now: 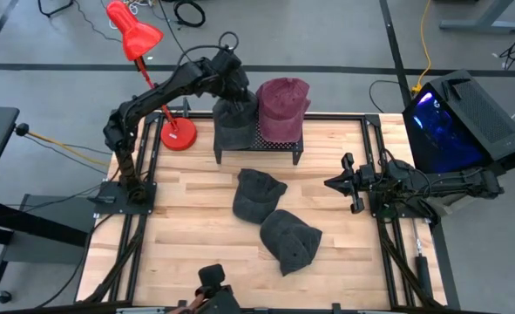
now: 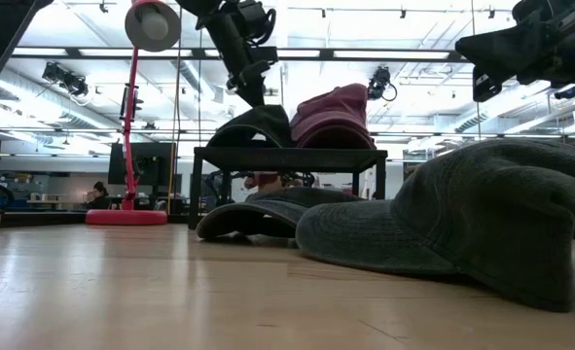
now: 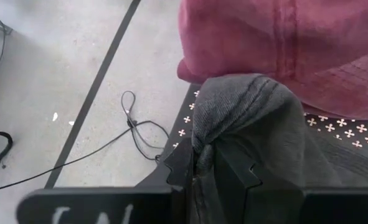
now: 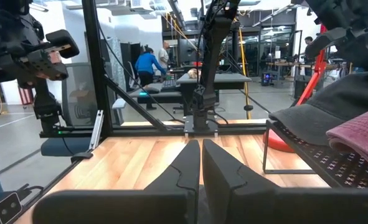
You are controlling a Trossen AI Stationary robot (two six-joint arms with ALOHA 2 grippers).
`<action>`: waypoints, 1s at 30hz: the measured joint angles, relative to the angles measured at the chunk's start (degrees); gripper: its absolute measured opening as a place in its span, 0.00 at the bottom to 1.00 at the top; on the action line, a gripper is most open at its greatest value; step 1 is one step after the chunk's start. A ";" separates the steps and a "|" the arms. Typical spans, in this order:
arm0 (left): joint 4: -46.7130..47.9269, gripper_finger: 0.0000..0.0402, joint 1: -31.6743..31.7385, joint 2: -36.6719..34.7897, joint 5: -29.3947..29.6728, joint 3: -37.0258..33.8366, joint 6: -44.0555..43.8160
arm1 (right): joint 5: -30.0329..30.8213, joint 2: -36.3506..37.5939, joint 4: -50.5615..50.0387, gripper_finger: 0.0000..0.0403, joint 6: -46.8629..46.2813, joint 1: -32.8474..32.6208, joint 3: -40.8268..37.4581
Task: Pick & Place hat
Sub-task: Put the bottom left black cap on the shelf
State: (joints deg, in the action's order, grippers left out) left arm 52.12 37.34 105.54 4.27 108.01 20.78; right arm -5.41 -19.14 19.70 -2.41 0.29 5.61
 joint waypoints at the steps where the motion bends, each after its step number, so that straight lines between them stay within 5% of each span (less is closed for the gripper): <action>1: -0.12 0.13 0.00 0.00 0.01 0.00 0.05 | 0.00 -0.02 -0.02 0.06 0.02 0.00 0.00; 19: -1.20 0.23 -0.02 0.00 2.64 0.00 2.82 | 0.00 -0.01 -0.02 0.06 0.01 0.00 0.00; 23: -1.22 0.33 0.00 0.00 3.28 0.00 2.78 | 0.00 -0.02 0.00 0.06 0.01 -0.01 0.00; 30: 0.46 0.57 -0.40 -0.26 14.10 0.00 3.44 | 0.00 -0.01 0.00 0.06 0.01 -0.02 0.00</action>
State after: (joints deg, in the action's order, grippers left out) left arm 52.58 36.94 105.28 18.36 108.01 24.21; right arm -5.41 -19.15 19.70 -2.41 0.27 5.61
